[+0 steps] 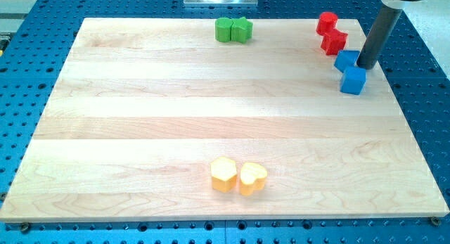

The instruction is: Adjust the blue blocks in a line

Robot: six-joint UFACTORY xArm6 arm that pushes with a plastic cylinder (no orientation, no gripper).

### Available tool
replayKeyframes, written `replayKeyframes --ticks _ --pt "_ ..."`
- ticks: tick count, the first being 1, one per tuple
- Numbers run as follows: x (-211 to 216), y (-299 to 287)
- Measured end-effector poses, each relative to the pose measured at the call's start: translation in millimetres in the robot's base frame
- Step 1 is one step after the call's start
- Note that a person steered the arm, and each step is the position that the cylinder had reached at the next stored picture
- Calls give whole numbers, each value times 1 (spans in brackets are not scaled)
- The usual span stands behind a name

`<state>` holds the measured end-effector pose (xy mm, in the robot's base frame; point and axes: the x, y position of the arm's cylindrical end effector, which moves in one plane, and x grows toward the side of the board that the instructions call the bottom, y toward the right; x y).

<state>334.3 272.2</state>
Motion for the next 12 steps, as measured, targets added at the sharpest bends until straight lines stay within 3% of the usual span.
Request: replayKeyframes --ticks 6,10,12 --pt "0 -25" --pt "22 71" --pt "38 48"
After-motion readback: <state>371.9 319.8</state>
